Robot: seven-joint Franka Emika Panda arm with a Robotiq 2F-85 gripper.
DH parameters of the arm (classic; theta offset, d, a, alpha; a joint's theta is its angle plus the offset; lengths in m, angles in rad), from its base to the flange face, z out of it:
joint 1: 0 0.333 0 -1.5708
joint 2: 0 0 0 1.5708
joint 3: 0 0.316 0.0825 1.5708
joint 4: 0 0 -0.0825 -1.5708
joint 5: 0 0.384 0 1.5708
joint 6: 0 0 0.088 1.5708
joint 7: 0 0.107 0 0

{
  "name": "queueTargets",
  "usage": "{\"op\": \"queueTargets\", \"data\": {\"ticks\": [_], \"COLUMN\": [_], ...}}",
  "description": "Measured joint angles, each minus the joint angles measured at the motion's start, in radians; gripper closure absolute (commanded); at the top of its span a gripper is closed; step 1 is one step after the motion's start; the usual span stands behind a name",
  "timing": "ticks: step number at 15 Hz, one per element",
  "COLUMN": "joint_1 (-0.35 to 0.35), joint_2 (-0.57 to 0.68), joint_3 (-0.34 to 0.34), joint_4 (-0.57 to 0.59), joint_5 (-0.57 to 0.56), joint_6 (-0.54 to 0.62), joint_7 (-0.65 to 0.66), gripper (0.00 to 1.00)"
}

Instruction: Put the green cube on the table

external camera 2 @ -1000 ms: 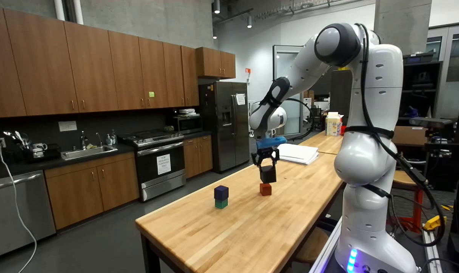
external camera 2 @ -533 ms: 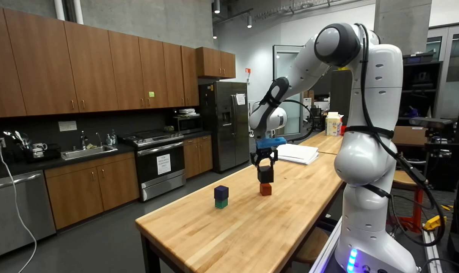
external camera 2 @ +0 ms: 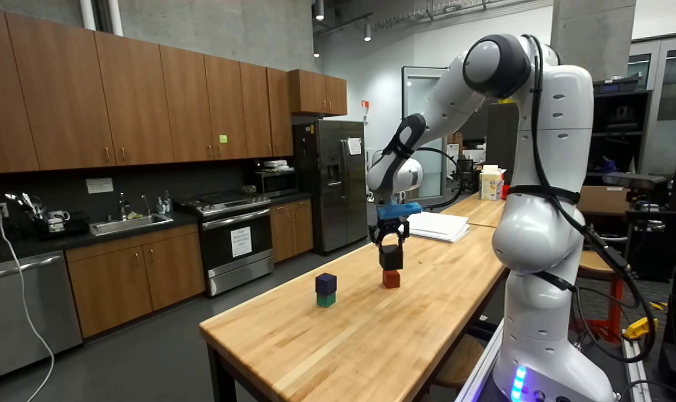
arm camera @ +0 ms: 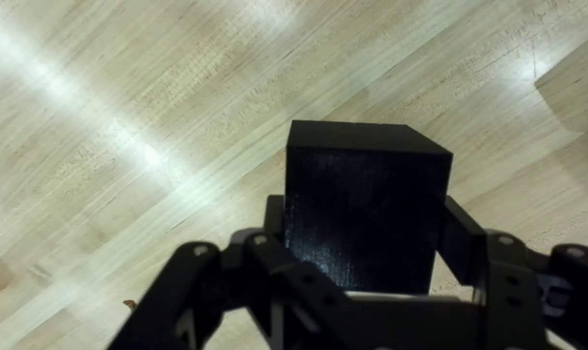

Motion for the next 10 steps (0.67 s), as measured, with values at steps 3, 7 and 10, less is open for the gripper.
{"op": "queueTargets", "data": {"ticks": [3, 7, 10], "joint_1": [0.000, 0.000, -0.007], "joint_2": [-0.015, -0.099, -0.178], "joint_3": [-0.001, 0.001, 0.015], "joint_4": [-0.006, -0.064, -0.119], "joint_5": [-0.050, -0.120, -0.146], "joint_6": [0.002, 0.001, -0.001], "joint_7": [0.032, 0.111, 0.148], "gripper": [0.51, 0.51, 0.51]}}
